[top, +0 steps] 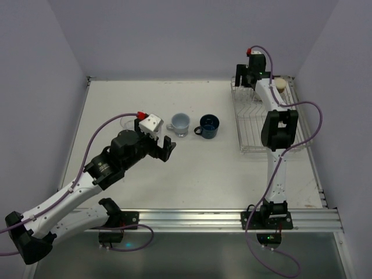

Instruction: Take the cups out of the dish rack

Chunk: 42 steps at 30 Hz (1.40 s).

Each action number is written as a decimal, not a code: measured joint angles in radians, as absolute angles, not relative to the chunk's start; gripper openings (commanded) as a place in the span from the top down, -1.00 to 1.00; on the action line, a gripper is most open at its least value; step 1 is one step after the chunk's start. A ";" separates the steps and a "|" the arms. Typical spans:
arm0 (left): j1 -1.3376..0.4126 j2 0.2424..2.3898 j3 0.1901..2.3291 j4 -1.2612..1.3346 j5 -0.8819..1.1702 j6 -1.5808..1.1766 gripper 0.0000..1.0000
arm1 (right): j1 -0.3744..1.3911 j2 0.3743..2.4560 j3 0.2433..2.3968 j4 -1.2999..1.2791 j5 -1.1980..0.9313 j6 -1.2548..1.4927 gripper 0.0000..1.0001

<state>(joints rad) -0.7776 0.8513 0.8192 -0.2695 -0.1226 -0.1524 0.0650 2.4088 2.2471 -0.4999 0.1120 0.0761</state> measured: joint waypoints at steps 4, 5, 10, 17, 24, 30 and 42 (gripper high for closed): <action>-0.764 0.857 0.819 -0.269 -0.112 -0.152 -0.98 | 0.065 2.410 2.247 -0.498 0.112 0.068 -0.01; -0.760 0.857 0.819 -0.269 -0.108 -0.152 -0.98 | 0.065 2.410 2.246 -0.497 0.112 0.067 0.17; -0.743 0.866 0.819 -0.267 -0.098 -0.153 -0.98 | 0.066 2.388 2.196 -0.447 0.109 0.071 0.42; -0.725 0.888 0.819 -0.256 -0.074 -0.154 -0.97 | 0.069 2.258 2.029 -0.358 0.103 0.110 0.49; -0.721 0.904 0.826 -0.247 -0.033 -0.171 -0.97 | 0.075 2.022 1.924 -0.279 0.078 0.144 0.50; -0.720 0.912 0.868 -0.222 0.010 -0.208 -0.98 | 0.078 1.756 1.784 -0.172 0.031 0.202 0.50; -0.720 1.021 0.890 0.103 0.165 -0.483 -0.64 | 0.084 1.305 0.974 0.168 -0.338 0.664 0.51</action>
